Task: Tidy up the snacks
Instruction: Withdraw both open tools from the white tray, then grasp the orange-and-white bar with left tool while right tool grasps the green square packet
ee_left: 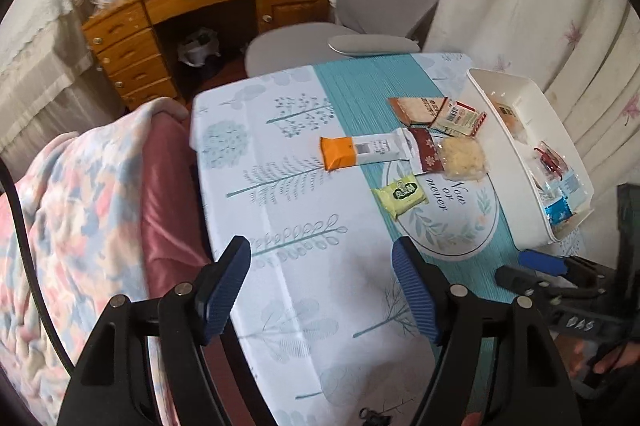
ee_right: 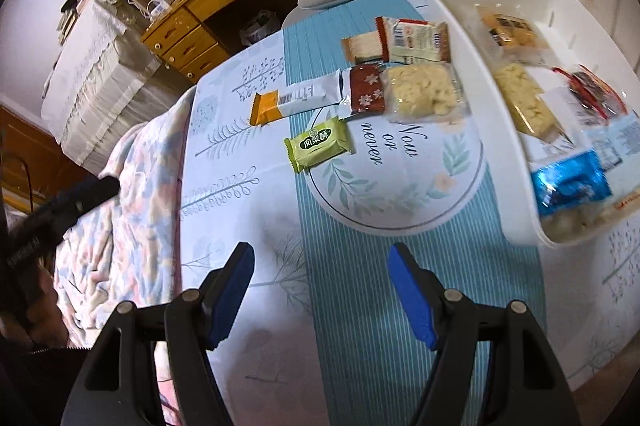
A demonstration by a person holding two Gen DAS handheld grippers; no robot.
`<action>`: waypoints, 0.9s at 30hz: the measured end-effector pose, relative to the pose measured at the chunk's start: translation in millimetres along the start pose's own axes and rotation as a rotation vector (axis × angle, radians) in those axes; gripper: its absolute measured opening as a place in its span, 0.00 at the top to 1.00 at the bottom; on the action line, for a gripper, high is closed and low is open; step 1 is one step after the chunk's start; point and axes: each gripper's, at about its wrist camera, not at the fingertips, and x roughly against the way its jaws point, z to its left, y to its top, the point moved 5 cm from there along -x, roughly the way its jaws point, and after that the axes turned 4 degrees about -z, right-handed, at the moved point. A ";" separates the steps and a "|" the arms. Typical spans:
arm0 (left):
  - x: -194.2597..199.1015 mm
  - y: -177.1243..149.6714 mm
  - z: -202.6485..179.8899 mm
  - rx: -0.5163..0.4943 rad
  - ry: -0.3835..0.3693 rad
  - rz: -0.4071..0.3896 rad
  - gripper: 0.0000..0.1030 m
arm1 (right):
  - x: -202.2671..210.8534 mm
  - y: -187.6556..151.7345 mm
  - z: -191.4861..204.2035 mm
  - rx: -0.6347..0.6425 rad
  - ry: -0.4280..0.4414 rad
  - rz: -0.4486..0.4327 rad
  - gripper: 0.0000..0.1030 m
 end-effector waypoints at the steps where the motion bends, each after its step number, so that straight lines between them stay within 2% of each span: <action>1: -6.0 4.9 -0.4 -0.013 -0.011 0.010 0.30 | -3.7 1.3 0.7 0.008 -0.001 -0.004 0.32; 9: -59.1 41.0 -7.8 -0.118 -0.043 0.068 0.30 | -42.6 14.9 10.3 0.184 -0.008 -0.075 0.32; 18: -132.9 70.2 -23.7 -0.277 -0.098 0.104 0.30 | -85.0 21.2 33.0 0.505 -0.039 -0.193 0.32; 21: -155.8 76.3 -31.1 -0.336 -0.112 0.118 0.30 | -99.5 21.7 36.9 0.539 -0.041 -0.205 0.32; 27: -192.5 80.7 -53.0 -0.476 -0.136 0.141 0.30 | -122.4 23.7 34.0 0.521 -0.072 -0.218 0.32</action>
